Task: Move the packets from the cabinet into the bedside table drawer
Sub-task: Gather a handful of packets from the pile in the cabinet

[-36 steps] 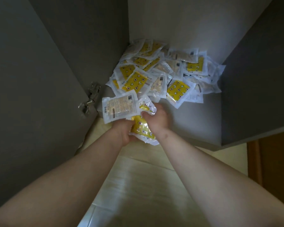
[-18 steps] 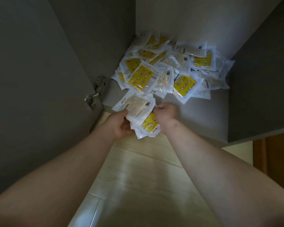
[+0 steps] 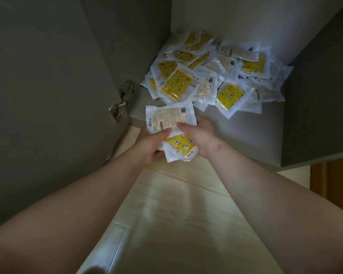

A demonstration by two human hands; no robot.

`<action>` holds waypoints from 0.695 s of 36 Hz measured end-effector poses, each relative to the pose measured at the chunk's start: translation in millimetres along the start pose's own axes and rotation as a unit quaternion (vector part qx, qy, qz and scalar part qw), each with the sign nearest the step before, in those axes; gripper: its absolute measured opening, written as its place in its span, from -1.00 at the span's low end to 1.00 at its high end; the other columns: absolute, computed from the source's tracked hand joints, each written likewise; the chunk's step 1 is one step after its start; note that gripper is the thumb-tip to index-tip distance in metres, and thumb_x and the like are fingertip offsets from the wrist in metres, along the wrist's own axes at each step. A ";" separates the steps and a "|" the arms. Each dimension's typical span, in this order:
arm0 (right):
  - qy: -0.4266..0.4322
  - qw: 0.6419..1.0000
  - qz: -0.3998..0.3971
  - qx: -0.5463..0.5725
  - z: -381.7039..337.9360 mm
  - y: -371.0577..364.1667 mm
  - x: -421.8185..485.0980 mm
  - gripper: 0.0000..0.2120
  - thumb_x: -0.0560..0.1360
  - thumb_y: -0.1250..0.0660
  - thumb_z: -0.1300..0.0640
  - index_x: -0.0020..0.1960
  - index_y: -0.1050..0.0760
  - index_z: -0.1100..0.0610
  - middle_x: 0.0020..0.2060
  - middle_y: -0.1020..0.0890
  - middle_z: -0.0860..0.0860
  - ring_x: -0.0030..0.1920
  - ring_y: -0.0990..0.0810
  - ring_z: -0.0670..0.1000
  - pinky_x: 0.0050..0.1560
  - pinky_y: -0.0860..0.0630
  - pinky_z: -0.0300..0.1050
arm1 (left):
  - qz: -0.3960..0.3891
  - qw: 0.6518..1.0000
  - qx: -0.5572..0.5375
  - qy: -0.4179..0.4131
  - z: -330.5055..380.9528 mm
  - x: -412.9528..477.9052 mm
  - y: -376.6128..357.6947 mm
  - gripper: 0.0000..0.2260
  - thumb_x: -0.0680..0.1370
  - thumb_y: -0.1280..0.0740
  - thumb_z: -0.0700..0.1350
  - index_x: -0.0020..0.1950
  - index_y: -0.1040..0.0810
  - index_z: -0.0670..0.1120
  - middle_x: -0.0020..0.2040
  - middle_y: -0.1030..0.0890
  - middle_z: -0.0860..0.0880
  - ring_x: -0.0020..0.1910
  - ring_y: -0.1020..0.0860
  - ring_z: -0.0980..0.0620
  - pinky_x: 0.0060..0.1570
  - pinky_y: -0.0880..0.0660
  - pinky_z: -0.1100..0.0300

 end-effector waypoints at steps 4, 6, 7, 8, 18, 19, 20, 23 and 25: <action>0.023 0.999 0.030 -0.013 6.6 -1.2 -2.8 -0.78 0.52 -0.34 0.21 0.16 -0.50 0.18 0.00 -0.63 0.12 -0.14 -0.61 0.10 -0.19 -0.57 -0.11 | -0.023 0.999 -0.021 -0.019 1.6 -2.8 -4.7 -0.75 0.59 -0.24 -0.24 0.26 -0.44 -0.14 0.06 -0.60 -0.17 -0.13 -0.61 -0.06 -0.16 -0.60 0.07; 0.054 0.998 0.034 -0.029 7.5 -1.3 -4.7 -0.79 0.54 -0.30 0.21 0.17 -0.48 0.16 -0.06 -0.60 0.05 -0.15 -0.58 0.03 -0.24 -0.54 -0.20 | -0.022 0.999 -0.028 -0.009 4.5 -2.9 -5.2 -0.77 0.58 -0.24 -0.27 0.23 -0.45 -0.15 -0.01 -0.61 -0.17 -0.14 -0.60 -0.10 -0.10 -0.56 0.01; 0.067 0.996 0.036 -0.036 6.7 -1.6 -6.1 -0.80 0.55 -0.29 0.21 0.17 -0.47 0.15 -0.08 -0.59 0.03 -0.17 -0.57 0.00 -0.27 -0.51 -0.25 | -0.013 1.000 -0.013 -0.011 6.0 -2.5 -4.1 -0.77 0.57 -0.25 -0.28 0.23 -0.46 -0.15 -0.04 -0.61 -0.15 -0.15 -0.60 -0.09 -0.10 -0.56 0.02; 0.074 0.996 0.037 -0.036 6.9 -2.3 -5.9 -0.80 0.55 -0.28 0.20 0.17 -0.47 0.15 -0.08 -0.59 0.02 -0.16 -0.58 0.00 -0.26 -0.52 -0.25 | -0.001 1.000 0.000 -0.015 6.7 -1.3 -2.5 -0.77 0.56 -0.28 -0.27 0.22 -0.47 -0.16 -0.05 -0.61 -0.14 -0.16 -0.61 -0.08 -0.10 -0.56 0.03; 0.011 0.996 0.051 -0.072 7.2 -16.3 -16.6 -0.77 0.55 -0.27 0.10 0.18 -0.50 0.13 -0.02 -0.63 0.10 -0.03 -0.63 0.12 0.06 -0.56 0.00 | 0.158 0.965 0.187 -0.090 14.5 -15.0 6.9 -0.63 0.49 -0.38 -0.05 0.26 -0.46 -0.11 0.14 -0.60 -0.08 0.08 -0.59 -0.07 0.14 -0.53 0.02; 0.004 0.995 0.057 -0.078 6.4 -16.9 -24.2 -0.77 0.55 -0.27 0.11 0.18 -0.51 0.14 0.01 -0.63 0.12 0.00 -0.63 0.13 0.08 -0.56 0.02 | 0.163 0.963 0.196 -0.088 17.7 -24.8 6.8 -0.63 0.49 -0.37 -0.05 0.27 -0.45 -0.11 0.15 -0.60 -0.07 0.09 -0.59 -0.07 0.15 -0.52 0.02; -0.003 0.995 0.060 -0.083 5.7 -18.0 -33.9 -0.77 0.55 -0.27 0.12 0.17 -0.51 0.15 0.04 -0.63 0.13 0.01 -0.62 0.14 0.10 -0.55 0.04 | 0.171 0.962 0.198 -0.080 19.9 -36.6 7.6 -0.63 0.50 -0.37 -0.07 0.27 -0.44 -0.12 0.15 -0.59 -0.07 0.09 -0.58 -0.06 0.15 -0.52 0.03; -0.025 0.993 0.069 -0.090 2.0 -20.1 -75.0 -0.80 0.54 -0.25 0.15 0.14 -0.51 0.13 0.04 -0.63 0.13 0.04 -0.61 0.14 0.12 -0.54 0.05 | 0.187 0.959 0.208 -0.041 27.7 -82.3 11.7 -0.66 0.52 -0.36 -0.08 0.23 -0.41 -0.15 0.05 -0.54 -0.01 -0.01 -0.54 0.00 0.08 -0.51 0.15; -0.041 0.993 0.071 -0.090 -2.4 -18.3 -110.7 -0.82 0.54 -0.23 0.17 0.11 -0.51 0.15 0.02 -0.62 0.12 0.02 -0.60 0.13 0.06 -0.53 -0.02 | 0.183 0.958 0.219 -0.005 34.8 -117.5 14.6 -0.67 0.52 -0.36 -0.09 0.22 -0.41 -0.16 0.03 -0.54 -0.03 -0.03 -0.55 -0.01 -0.04 -0.51 0.19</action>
Point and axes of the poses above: each hand's wrist, its own x-axis towards the middle knuckle, its own y-axis out of the back of the hand, z = x × y, the point moved 3 cm from there along x, towards the middle knuckle
